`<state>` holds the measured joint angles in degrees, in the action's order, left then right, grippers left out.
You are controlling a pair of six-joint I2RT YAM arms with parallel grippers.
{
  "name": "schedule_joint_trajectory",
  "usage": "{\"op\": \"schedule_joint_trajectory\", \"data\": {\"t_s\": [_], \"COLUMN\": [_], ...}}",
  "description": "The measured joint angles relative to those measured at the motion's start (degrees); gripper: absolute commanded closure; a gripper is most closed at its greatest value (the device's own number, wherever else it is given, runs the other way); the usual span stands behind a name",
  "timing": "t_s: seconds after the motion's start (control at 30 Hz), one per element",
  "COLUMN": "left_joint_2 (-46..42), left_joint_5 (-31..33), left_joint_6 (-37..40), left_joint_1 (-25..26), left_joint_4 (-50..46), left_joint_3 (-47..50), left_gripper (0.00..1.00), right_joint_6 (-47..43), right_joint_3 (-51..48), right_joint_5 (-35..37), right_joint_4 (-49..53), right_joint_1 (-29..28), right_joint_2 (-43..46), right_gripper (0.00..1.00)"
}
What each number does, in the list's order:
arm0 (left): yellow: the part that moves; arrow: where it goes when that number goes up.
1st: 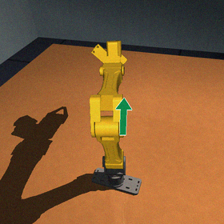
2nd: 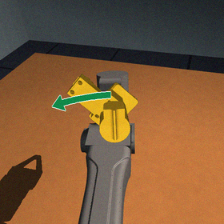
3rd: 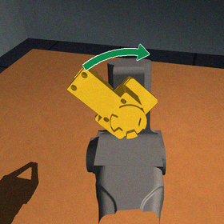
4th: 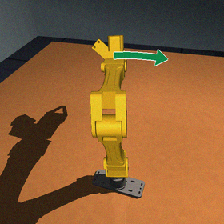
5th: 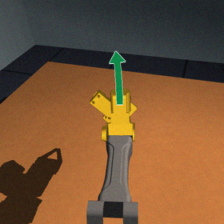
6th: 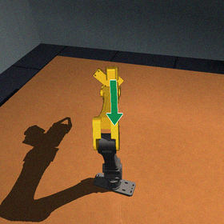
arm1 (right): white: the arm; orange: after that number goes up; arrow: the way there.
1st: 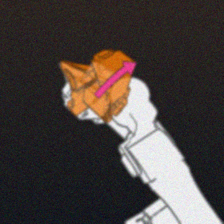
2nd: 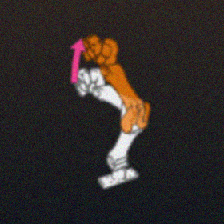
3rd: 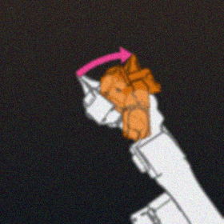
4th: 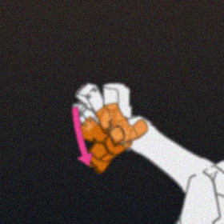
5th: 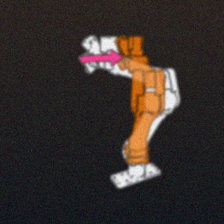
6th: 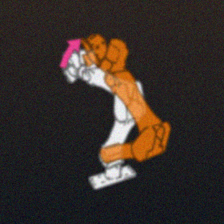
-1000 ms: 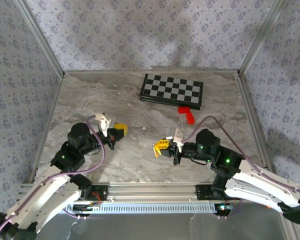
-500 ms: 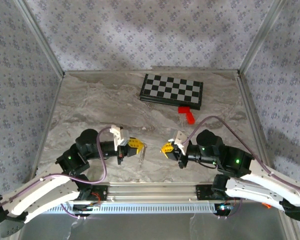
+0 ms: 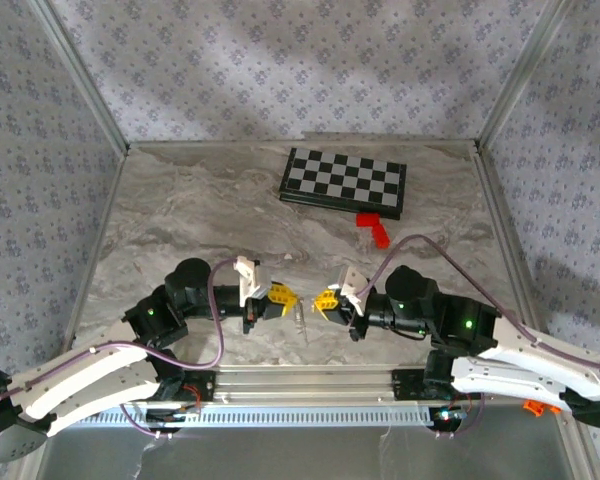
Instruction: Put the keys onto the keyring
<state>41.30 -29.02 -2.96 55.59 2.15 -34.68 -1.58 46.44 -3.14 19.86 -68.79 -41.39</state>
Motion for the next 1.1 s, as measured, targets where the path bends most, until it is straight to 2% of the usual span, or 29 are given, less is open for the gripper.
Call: {"op": "schedule_joint_trajectory", "data": {"t_s": [1.1], "left_joint_2": [1.2], "left_joint_5": [-0.5], "left_joint_6": [1.0], "left_joint_1": [0.8], "left_joint_4": [0.2], "left_joint_3": [-0.3], "left_gripper": [1.0], "right_joint_6": [-0.9], "right_joint_3": [0.0], "right_joint_5": [0.8], "right_joint_4": [-2.5], "right_joint_1": [-0.5], "right_joint_2": [-2.5], "right_gripper": [1.0]}}
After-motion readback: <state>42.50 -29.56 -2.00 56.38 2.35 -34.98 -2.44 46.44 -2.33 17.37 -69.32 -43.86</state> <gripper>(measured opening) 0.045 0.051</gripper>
